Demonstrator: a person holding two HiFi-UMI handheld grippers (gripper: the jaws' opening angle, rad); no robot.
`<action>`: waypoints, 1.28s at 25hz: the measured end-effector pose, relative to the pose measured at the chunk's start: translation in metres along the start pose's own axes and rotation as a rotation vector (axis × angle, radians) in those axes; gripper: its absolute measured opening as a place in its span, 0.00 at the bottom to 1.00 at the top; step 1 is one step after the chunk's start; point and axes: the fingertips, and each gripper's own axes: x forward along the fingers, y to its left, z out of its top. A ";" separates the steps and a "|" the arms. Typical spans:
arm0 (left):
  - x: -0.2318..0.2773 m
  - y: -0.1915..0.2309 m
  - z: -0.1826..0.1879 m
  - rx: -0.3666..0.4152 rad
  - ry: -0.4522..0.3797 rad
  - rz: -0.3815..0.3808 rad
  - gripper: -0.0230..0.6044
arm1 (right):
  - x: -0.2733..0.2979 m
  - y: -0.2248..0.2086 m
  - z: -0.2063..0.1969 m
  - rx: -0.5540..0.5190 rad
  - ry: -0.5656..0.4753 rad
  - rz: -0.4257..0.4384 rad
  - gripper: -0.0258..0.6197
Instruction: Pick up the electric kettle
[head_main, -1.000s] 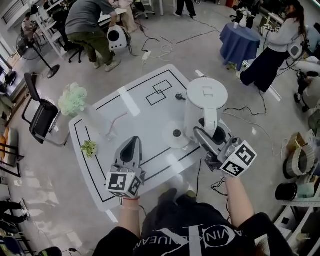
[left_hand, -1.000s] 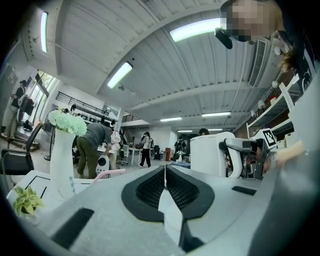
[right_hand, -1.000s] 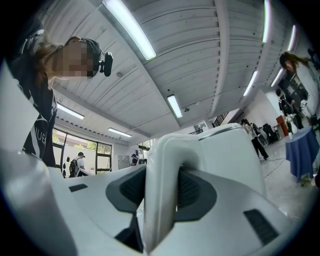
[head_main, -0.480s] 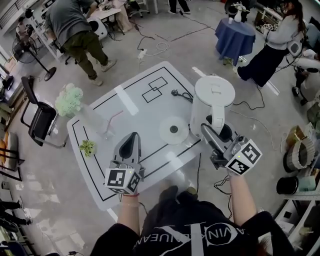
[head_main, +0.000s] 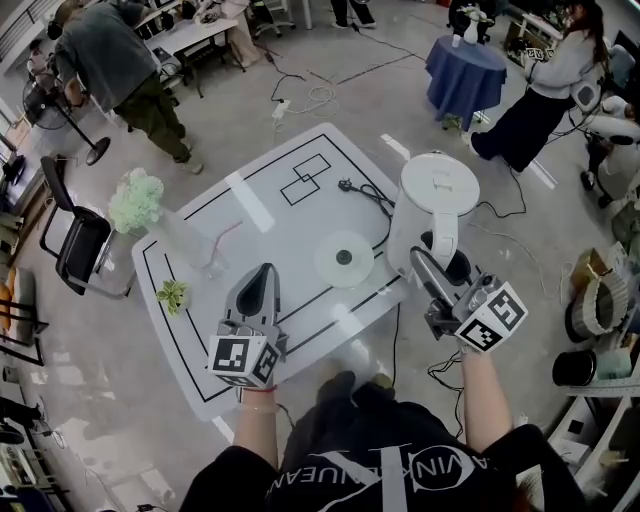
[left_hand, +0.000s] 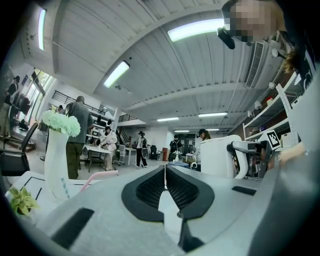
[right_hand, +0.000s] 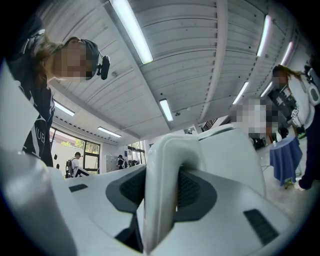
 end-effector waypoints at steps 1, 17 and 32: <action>0.000 0.000 0.000 -0.001 -0.001 0.002 0.06 | -0.002 -0.001 0.000 -0.001 -0.001 -0.004 0.25; 0.005 -0.005 0.002 0.000 -0.008 -0.003 0.06 | -0.023 -0.006 0.005 -0.012 -0.007 -0.048 0.25; 0.008 -0.006 0.005 0.000 -0.020 -0.007 0.06 | -0.033 -0.008 0.009 -0.013 -0.026 -0.080 0.25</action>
